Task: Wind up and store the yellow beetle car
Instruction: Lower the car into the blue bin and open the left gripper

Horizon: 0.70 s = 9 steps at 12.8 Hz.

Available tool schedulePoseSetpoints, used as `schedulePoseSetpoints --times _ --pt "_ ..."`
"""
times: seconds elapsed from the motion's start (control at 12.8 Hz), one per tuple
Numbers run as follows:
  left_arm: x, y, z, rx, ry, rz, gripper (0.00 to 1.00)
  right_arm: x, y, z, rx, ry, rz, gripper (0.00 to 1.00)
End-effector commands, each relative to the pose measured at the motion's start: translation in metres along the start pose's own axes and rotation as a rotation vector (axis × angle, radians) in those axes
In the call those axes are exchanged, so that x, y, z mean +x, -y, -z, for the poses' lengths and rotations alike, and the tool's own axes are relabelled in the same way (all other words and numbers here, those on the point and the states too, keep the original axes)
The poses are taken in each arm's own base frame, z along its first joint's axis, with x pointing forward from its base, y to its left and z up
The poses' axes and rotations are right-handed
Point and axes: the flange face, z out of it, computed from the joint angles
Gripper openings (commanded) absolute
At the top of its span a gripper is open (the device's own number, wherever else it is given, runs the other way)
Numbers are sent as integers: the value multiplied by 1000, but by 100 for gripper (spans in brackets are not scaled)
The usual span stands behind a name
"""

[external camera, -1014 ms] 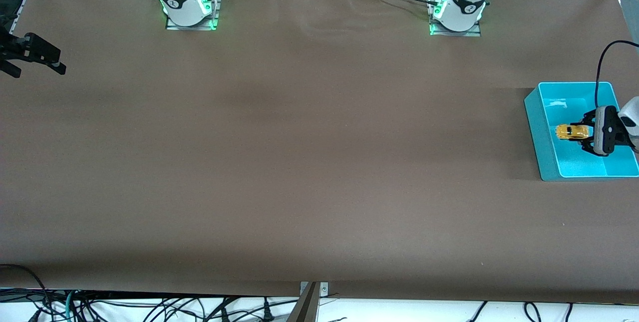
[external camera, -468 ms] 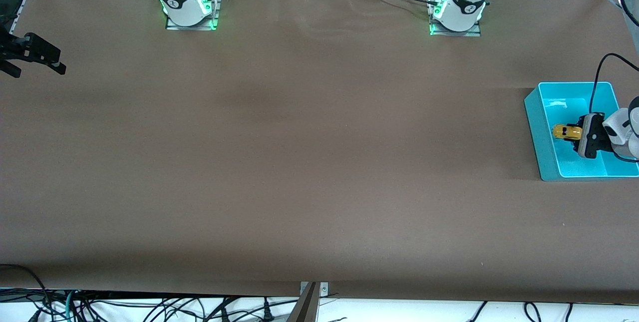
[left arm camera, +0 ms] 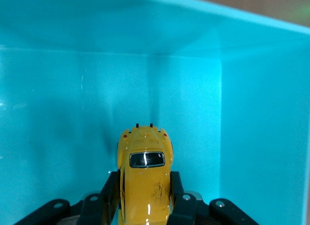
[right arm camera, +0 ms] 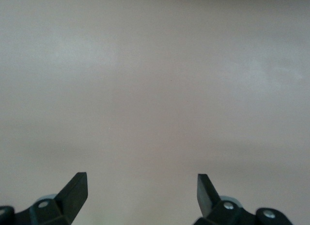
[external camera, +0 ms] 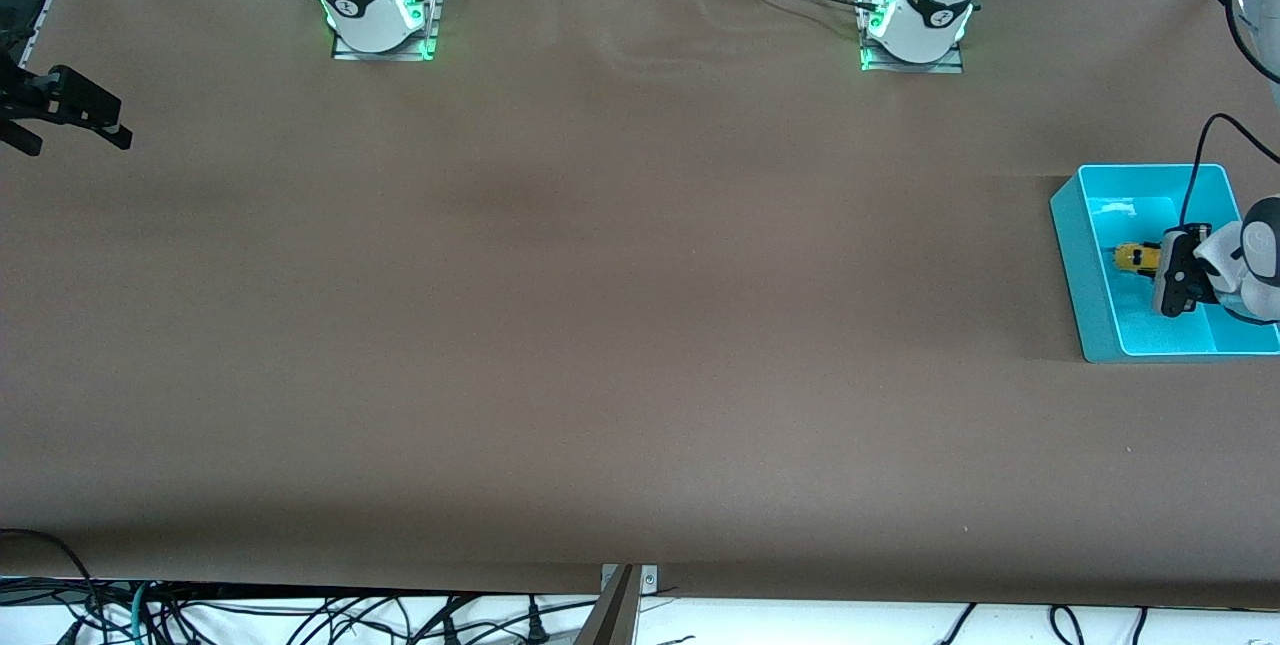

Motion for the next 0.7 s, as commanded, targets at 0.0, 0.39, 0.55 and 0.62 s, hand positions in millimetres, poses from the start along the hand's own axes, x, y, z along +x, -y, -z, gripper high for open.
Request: schedulePoseSetpoints --times 0.0,0.39,0.55,0.62 --pt "-6 7 -17 3 3 11 0 0 0 7 -6 3 4 100" --pt "-4 1 3 4 -20 2 100 0 -1 7 -6 2 2 100" --pt "1 -11 39 -7 -30 10 100 0 -1 7 -4 2 2 100" --pt "1 -20 56 -23 -50 26 100 0 -1 7 -6 1 2 100"
